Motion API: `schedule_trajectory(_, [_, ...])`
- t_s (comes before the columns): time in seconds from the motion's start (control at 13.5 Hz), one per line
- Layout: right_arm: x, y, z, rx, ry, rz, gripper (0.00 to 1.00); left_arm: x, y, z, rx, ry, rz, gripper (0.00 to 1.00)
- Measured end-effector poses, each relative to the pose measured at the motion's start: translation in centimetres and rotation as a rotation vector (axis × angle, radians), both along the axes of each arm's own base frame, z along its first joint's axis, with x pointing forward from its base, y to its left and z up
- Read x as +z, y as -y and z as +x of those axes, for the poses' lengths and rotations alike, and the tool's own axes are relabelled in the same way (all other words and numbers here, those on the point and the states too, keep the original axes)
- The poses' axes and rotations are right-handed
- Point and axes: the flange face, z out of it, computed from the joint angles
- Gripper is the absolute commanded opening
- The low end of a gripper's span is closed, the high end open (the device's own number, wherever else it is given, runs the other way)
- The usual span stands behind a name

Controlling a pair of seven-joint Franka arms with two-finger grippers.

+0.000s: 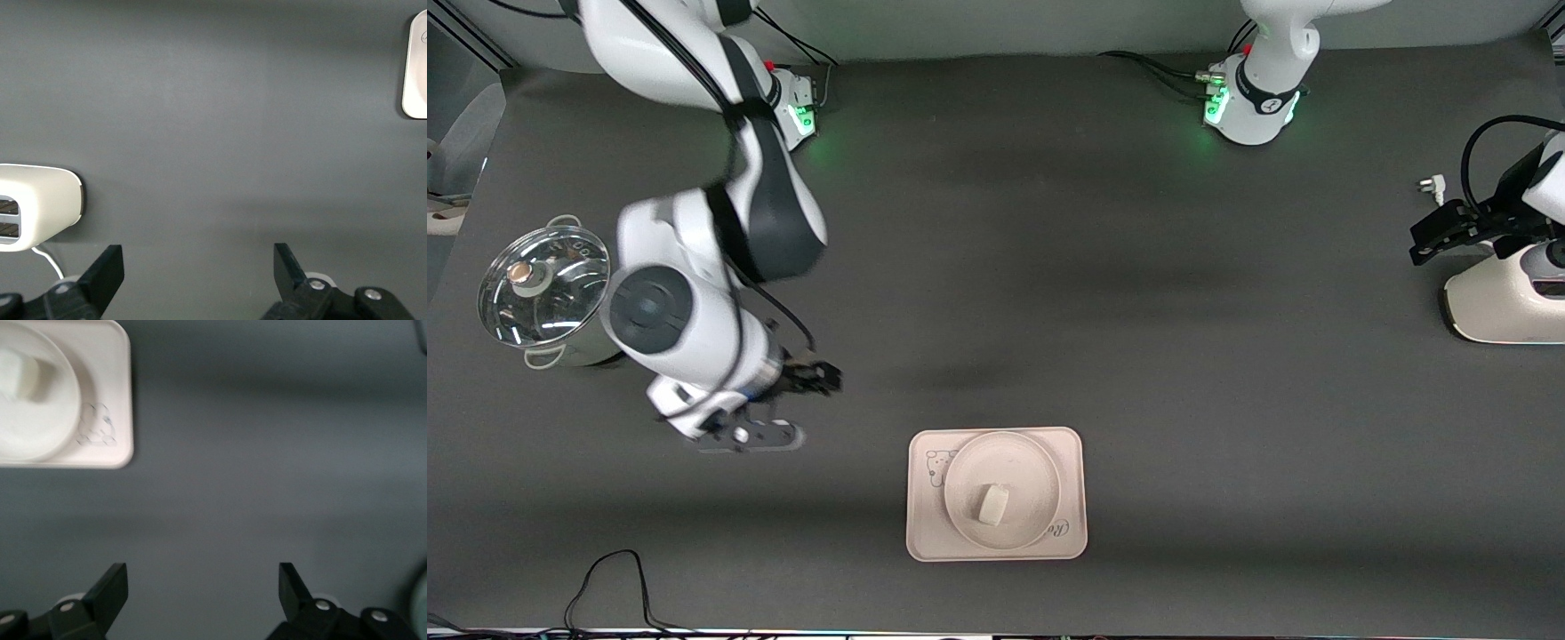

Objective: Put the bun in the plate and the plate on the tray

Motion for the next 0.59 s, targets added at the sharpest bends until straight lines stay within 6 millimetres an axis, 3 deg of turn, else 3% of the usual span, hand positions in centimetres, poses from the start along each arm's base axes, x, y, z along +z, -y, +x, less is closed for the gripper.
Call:
schedule_trajectory(0.3, [4.9, 5.5, -2.5, 0.003, 0.000, 0.025, 1.00, -0.6, -0.1, 0.3, 0.001, -0.010, -0.001, 1.00])
schedule_trajectory(0.59, [6.7, 13.6, -3.1, -0.005, -0.015, 0.044, 1.00, -0.6, -0.1, 0.3, 0.001, -0.011, -0.001, 1.00])
